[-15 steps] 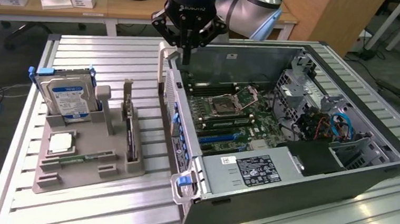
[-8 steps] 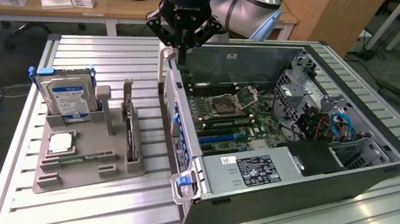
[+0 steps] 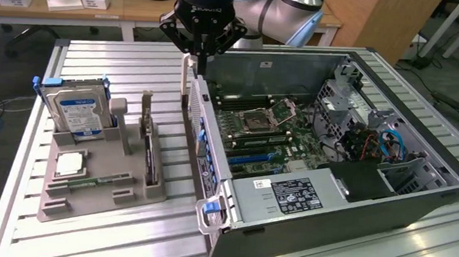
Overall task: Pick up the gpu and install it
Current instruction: 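Reach for the gpu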
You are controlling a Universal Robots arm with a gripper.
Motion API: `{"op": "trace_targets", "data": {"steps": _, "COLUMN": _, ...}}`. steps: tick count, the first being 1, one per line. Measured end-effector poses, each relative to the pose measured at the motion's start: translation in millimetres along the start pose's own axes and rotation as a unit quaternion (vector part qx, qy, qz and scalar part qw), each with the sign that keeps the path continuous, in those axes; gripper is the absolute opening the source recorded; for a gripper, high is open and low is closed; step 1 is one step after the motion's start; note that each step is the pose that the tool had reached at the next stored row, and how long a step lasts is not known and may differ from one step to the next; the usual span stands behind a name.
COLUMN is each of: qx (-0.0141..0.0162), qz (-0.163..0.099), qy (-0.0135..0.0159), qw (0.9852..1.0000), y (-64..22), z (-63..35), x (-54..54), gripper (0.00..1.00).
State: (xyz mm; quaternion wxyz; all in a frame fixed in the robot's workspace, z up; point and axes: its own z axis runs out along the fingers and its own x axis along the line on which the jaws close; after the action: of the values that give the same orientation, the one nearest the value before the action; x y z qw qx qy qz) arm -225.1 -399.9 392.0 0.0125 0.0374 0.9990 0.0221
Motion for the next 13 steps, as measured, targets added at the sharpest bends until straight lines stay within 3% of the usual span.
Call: {"op": "trace_targets", "data": {"steps": 13, "qx": 0.0000, "qz": 0.000, "qy": 0.0000, "qw": 1.0000, "y": -2.2, "z": 0.2, "x": 18.8, "gripper": 0.10}}
